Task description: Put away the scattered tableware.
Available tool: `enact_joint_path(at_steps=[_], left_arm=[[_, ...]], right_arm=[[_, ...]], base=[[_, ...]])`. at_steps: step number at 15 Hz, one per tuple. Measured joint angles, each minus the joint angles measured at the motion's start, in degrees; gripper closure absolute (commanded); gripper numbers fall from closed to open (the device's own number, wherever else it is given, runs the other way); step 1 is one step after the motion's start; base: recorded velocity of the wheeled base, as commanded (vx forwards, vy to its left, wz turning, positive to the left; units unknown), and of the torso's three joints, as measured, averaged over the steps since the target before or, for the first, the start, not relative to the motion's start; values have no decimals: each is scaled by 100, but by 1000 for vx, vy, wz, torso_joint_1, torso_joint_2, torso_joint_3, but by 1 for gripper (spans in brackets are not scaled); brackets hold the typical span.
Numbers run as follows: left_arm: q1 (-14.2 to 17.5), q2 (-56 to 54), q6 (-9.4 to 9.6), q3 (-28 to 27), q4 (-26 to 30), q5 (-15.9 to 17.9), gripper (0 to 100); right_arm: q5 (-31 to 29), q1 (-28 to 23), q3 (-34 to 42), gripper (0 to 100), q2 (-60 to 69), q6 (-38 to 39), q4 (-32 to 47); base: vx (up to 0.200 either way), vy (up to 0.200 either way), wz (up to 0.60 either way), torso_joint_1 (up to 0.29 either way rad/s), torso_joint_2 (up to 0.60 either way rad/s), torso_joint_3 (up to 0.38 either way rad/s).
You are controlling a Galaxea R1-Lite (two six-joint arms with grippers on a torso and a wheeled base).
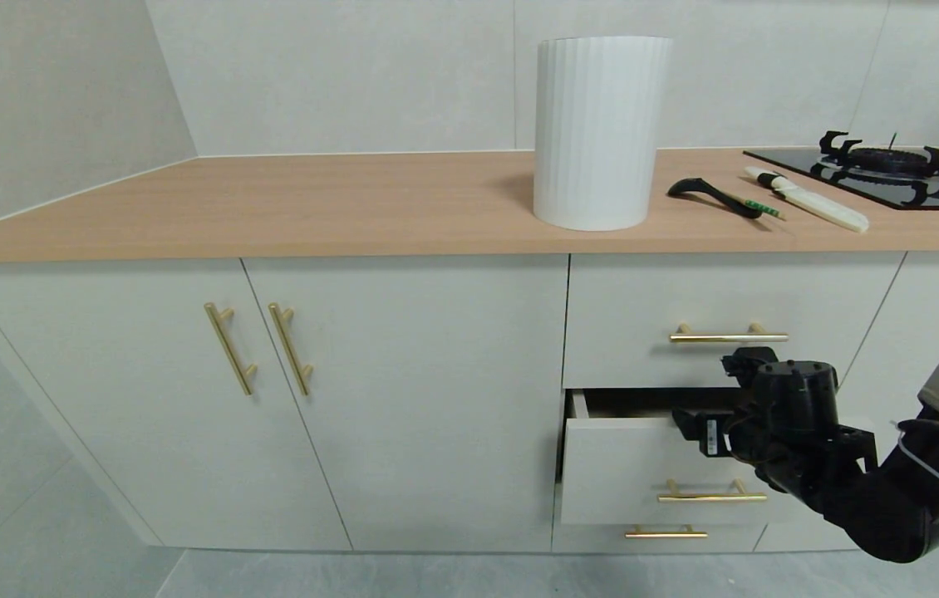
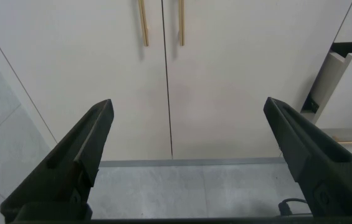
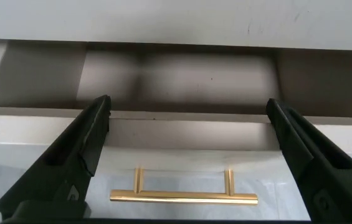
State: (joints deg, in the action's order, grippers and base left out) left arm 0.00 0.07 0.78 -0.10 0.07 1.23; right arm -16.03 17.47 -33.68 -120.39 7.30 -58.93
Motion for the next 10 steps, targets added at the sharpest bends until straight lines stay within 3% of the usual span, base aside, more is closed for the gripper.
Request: enact_joint_path(at_steps=[10], left_arm=[[0, 0, 1, 0, 0, -1, 0]], right_arm=[[33, 0, 67, 0, 149, 0, 364]], base=[[0, 0, 0, 0, 0, 0]])
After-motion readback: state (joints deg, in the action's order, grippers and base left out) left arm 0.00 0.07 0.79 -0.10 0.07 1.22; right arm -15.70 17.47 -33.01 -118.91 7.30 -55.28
